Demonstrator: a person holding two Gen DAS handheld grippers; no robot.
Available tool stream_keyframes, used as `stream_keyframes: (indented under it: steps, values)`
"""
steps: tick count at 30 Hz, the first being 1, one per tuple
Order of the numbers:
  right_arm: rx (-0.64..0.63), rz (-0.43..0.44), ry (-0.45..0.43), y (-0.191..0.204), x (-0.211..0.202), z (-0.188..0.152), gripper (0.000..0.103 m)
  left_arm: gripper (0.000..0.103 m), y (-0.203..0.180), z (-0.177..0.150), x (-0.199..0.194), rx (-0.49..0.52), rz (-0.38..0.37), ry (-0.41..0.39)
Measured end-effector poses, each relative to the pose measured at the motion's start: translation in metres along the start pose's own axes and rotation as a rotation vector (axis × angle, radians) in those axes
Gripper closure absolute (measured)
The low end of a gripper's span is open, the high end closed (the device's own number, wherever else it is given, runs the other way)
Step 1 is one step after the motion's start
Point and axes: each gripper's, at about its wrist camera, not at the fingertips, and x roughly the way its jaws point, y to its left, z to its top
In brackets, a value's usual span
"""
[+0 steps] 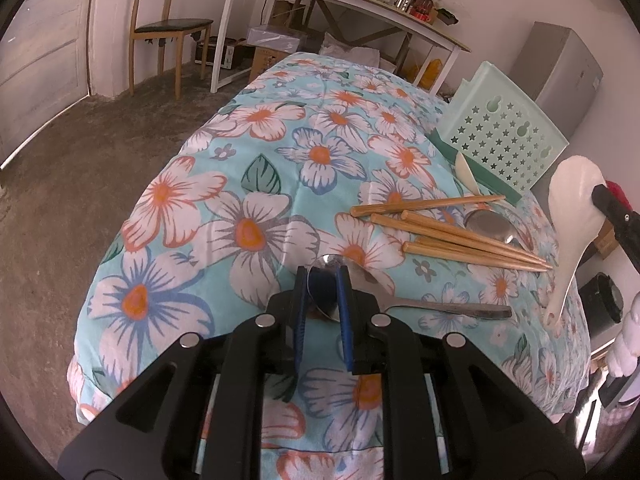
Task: Organize utensils
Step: 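Lift the metal spoon with the left tool toward the holder while the right tool raises the paddle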
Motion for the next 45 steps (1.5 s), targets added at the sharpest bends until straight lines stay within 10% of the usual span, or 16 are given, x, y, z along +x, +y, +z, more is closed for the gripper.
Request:
stream_keyframes:
  steps: [23,39,45]
  values:
    - [0.079,0.086,-0.203,-0.034,-0.049,0.010,0.100,0.102,-0.058,0.030,-0.097,0.149,-0.116,-0.159]
    - [0.067,0.117,-0.358,-0.057,-0.091,0.038,0.100,0.102,-0.141,0.175,-0.143,0.265,-0.147,-0.491]
    - [0.050,0.117,-0.405,-0.061,-0.097,0.055,0.100,0.102,-0.185,0.227,-0.108,0.344,-0.082,-0.491]
